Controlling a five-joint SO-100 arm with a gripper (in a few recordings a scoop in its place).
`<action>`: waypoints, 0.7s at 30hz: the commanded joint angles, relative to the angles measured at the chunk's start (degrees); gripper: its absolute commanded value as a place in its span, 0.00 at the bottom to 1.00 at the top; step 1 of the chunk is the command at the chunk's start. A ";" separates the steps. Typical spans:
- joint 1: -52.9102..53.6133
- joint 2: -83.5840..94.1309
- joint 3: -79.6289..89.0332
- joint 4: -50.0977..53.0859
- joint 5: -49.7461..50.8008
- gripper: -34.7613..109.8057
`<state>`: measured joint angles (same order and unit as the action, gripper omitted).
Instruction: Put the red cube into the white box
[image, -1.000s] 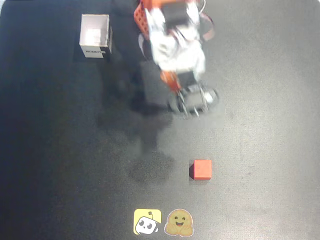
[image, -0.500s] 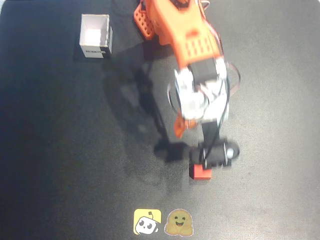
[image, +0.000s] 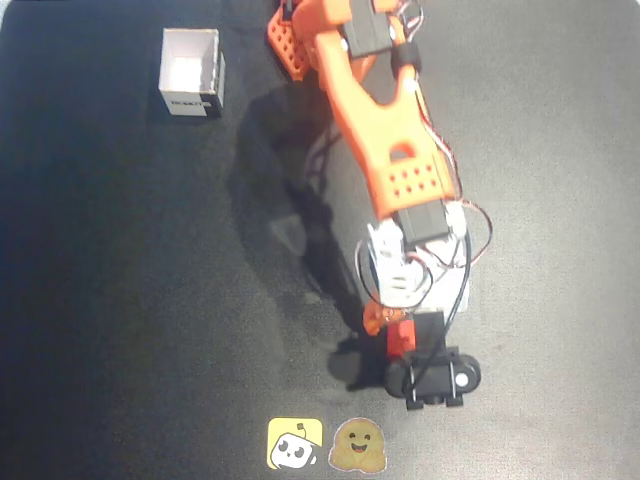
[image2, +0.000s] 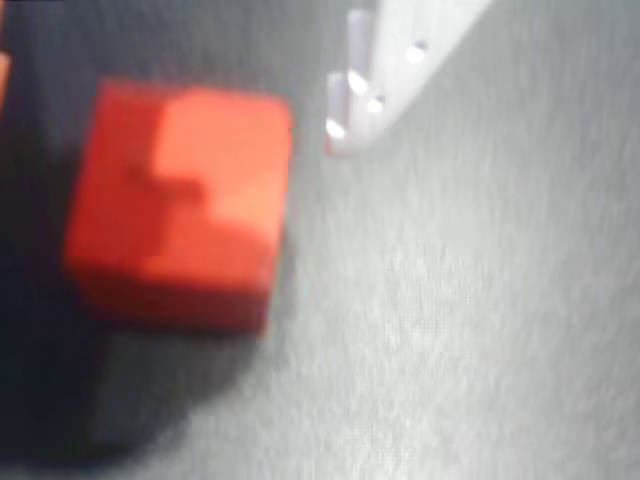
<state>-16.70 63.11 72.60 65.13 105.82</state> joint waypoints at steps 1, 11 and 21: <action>-0.18 -0.53 -2.64 -2.46 0.70 0.41; -0.70 -4.22 -2.64 -6.68 2.37 0.40; -0.18 -6.94 -2.02 -9.40 5.98 0.24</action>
<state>-17.05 55.99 72.07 56.43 110.65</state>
